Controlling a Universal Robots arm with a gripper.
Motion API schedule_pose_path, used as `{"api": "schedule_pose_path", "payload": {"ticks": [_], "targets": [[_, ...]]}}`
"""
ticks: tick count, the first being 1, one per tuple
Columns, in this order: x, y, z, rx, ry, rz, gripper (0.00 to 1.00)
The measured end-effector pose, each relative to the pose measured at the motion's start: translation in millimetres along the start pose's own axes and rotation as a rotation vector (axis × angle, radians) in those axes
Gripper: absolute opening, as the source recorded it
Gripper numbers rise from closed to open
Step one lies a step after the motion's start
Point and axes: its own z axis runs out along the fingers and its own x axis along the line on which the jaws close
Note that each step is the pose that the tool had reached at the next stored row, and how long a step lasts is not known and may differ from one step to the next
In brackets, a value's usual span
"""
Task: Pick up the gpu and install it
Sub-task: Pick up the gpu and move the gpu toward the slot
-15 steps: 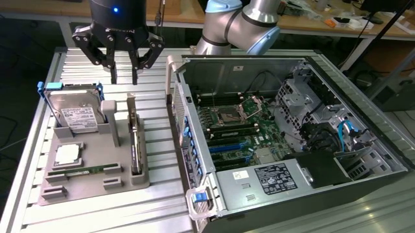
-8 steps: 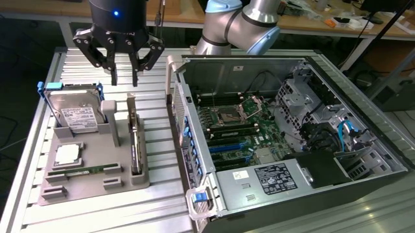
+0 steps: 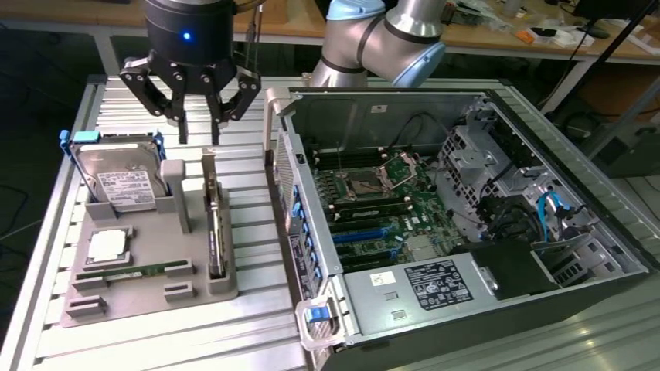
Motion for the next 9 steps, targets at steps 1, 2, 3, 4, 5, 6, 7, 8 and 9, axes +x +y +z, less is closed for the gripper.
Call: {"api": "schedule_pose_path", "payload": {"ticks": [1, 2, 3, 4, 5, 6, 7, 8, 9], "targets": [[-0.1, 0.0, 1.3, 0.0, 0.0, 0.0, 0.42], [-0.1, -0.1, 2.6, 0.0, 0.0, 0.0, 0.42], [-0.2, -0.1, 3.8, 0.0, 0.0, 0.0, 0.42], [-0.2, -0.1, 5.0, 0.0, 0.0001, 0.0, 0.42], [-0.3, -0.2, 6.8, 0.0, 0.0, 0.0, 0.42], [-0.4, -0.2, 8.3, 0.0, 0.0, 0.0, 0.42], [-0.4, -0.3, 9.3, 0.0, 0.0, 0.0, 0.42], [-0.5, -0.3, 10.4, 0.0, 0.0, 0.0, 0.42], [-0.5, -0.3, 11.4, 0.0, 0.0, 0.0, 0.42]]}}
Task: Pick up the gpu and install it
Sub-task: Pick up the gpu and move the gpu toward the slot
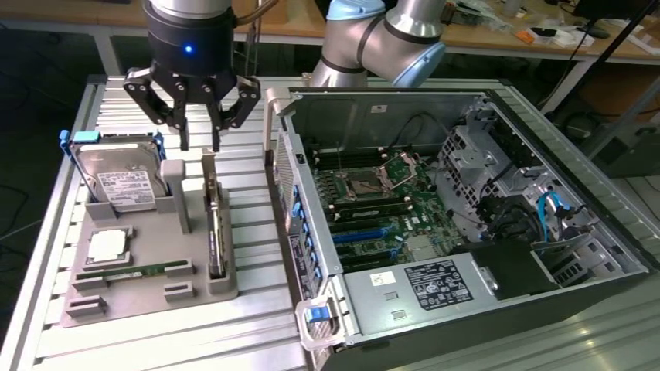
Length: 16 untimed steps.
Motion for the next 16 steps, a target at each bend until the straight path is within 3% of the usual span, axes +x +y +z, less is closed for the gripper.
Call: {"api": "schedule_pose_path", "payload": {"ticks": [16], "targets": [[-0.6, -1.0, 15.9, 0.0002, 0.0002, -0.002, 0.42]]}}
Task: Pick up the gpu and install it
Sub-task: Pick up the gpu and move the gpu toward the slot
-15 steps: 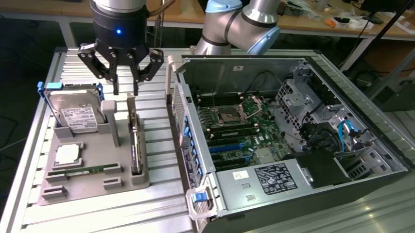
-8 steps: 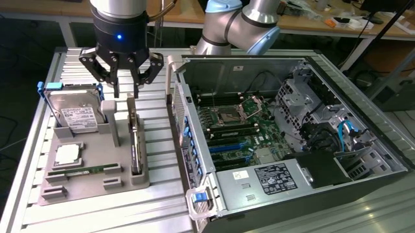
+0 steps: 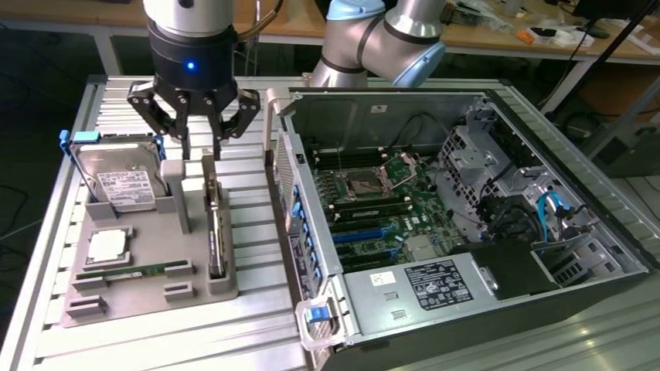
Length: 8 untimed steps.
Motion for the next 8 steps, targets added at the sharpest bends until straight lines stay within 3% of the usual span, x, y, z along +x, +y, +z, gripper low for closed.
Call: {"api": "schedule_pose_path", "payload": {"ticks": [8], "targets": [[-0.6, -4.6, 6.7, 0.0004, 0.0001, -0.009, 0.42]]}}
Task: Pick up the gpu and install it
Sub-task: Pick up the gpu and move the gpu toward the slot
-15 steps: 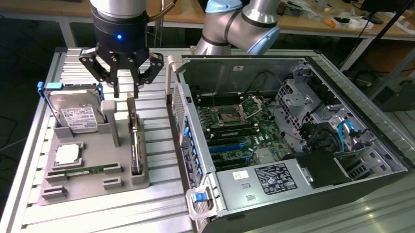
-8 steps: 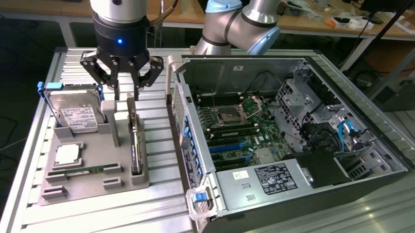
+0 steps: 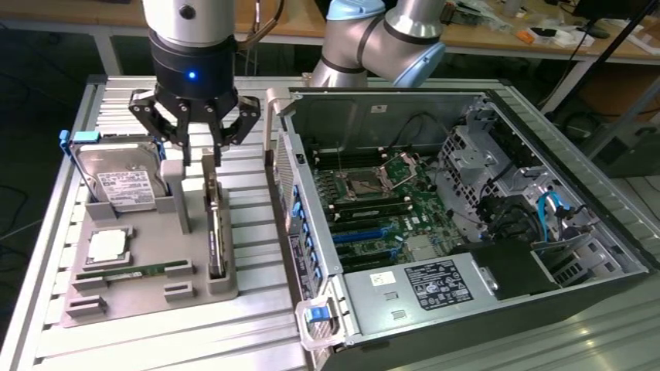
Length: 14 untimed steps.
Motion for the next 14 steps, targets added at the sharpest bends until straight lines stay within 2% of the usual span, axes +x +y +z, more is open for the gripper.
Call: {"api": "schedule_pose_path", "payload": {"ticks": [14], "targets": [[-0.7, -1.0, 13.3, 0.0009, 0.0004, -0.008, 0.42]]}}
